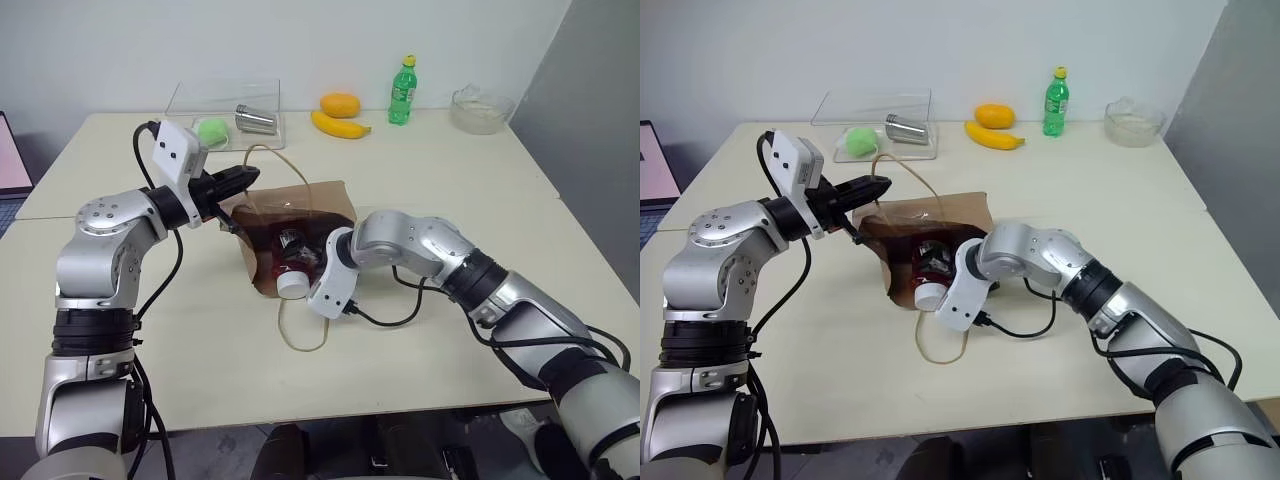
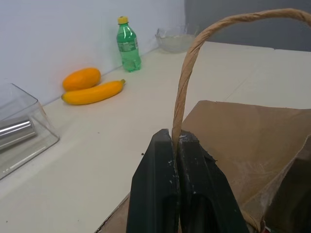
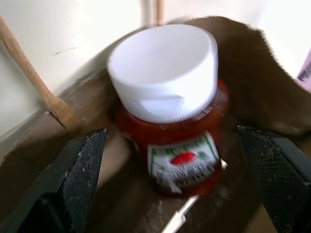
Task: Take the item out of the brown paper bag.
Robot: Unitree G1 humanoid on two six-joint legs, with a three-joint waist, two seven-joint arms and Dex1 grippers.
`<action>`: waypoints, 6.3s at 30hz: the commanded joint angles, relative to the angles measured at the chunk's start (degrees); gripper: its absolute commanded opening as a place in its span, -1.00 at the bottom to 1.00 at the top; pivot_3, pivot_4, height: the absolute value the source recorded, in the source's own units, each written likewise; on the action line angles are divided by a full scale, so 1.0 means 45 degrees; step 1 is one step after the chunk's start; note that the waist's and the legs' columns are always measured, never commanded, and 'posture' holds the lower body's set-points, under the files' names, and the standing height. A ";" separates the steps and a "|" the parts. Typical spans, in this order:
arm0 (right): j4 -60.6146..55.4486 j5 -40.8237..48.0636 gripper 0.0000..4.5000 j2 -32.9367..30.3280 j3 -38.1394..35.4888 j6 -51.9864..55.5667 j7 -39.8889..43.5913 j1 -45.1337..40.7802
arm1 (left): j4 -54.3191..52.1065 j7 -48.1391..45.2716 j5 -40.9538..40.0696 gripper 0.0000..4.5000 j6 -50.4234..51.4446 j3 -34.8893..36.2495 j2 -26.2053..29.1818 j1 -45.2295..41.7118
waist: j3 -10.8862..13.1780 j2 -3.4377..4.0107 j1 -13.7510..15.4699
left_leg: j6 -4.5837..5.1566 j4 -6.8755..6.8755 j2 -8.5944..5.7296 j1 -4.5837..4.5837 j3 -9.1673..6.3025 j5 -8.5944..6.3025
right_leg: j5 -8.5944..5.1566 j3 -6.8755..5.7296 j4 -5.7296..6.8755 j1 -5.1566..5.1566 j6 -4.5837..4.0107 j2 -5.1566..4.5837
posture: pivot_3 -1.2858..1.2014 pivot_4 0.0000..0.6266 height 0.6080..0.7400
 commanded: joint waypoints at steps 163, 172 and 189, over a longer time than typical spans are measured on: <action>-1.1524 1.6750 0.99 -0.4519 -0.8515 1.2929 0.1318 0.8501 | -0.1109 0.1434 -0.0424 -1.00 0.0411 0.0999 0.0084 0.0596 | 0.0048 0.0018 0.0151 | 0.0004 0.0013 -0.0020 0.0011 0.0000 -0.0005 | -0.0036 -0.0014 0.0001 0.0033 0.0078 -0.0103 | 0.03 -0.52 1.00; -1.1356 1.6433 0.99 -0.3067 -0.7626 1.3556 0.0988 0.7279 | 0.0166 0.1076 -0.0095 -1.00 -0.0168 0.0674 0.0115 -0.0554 | 0.0047 0.0017 0.0179 | 0.0005 0.0009 -0.0012 0.0002 -0.0007 -0.0005 | -0.0036 -0.0018 -0.0006 0.0024 0.0080 -0.0035 | 0.03 -0.52 1.00; -1.1347 1.6296 1.00 -0.2501 -0.7338 1.3664 0.1049 0.7183 | 0.0164 0.1239 0.0299 -0.47 0.0324 0.0402 0.0264 -0.0410 | 0.0047 0.0017 0.0196 | 0.0008 0.0007 -0.0011 -0.0001 -0.0004 -0.0007 | -0.0035 -0.0011 -0.0009 0.0021 0.0079 -0.0035 | 0.03 -0.52 1.00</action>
